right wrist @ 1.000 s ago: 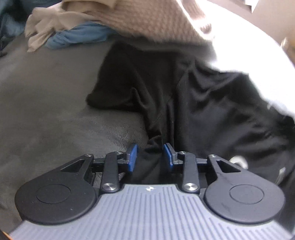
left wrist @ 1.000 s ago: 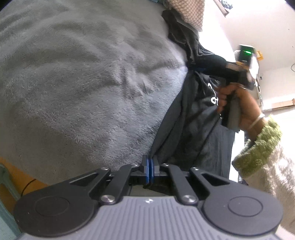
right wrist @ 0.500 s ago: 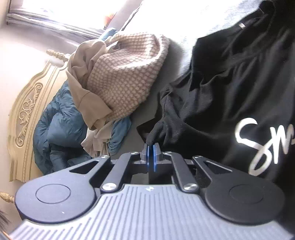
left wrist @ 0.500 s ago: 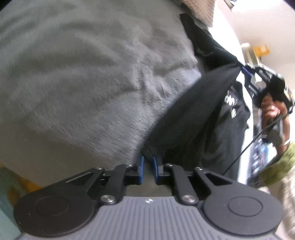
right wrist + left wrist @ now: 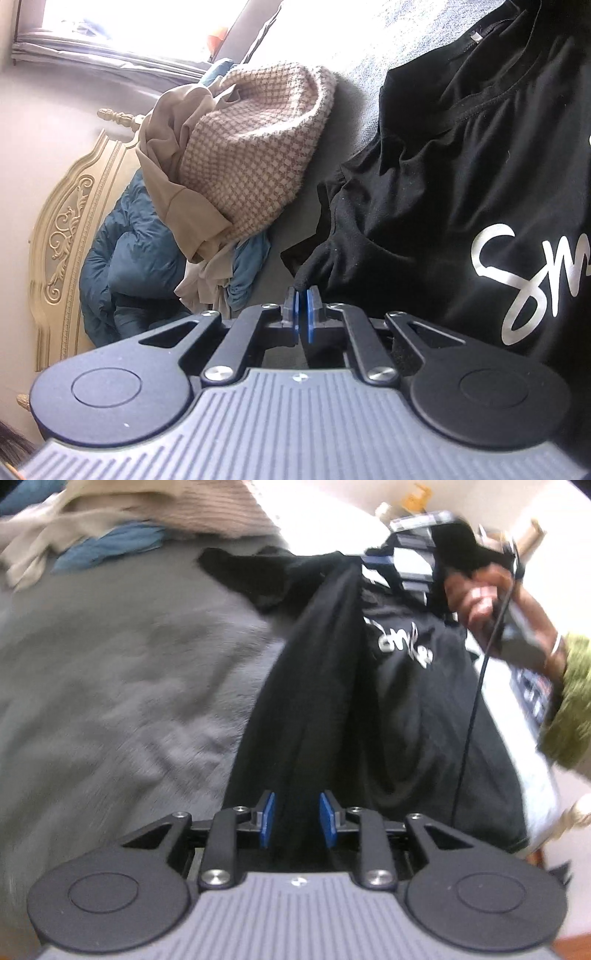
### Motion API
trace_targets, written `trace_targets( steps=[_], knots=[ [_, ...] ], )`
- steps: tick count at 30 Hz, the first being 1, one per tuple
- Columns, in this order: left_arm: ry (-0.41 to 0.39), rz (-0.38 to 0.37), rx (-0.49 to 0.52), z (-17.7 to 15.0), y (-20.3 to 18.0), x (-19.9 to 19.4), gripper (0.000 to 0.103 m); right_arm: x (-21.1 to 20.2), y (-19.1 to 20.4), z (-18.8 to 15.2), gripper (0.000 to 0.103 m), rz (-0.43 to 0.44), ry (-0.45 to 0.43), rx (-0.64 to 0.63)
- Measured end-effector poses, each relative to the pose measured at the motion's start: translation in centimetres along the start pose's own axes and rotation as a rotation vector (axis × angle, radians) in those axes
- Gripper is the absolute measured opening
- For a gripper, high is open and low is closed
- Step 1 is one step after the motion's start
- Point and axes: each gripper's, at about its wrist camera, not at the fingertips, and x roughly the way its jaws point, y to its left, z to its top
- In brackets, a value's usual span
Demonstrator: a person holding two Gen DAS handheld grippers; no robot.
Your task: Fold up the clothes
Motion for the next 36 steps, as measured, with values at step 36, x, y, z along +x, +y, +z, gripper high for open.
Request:
trace_targets(
  steps=[36],
  knots=[
    [-0.024,-0.221,-0.354,0.4,2.0,-2.4,0.002,-0.1,-0.9,0.4,0.003,0.054,0.011,0.009]
  ],
)
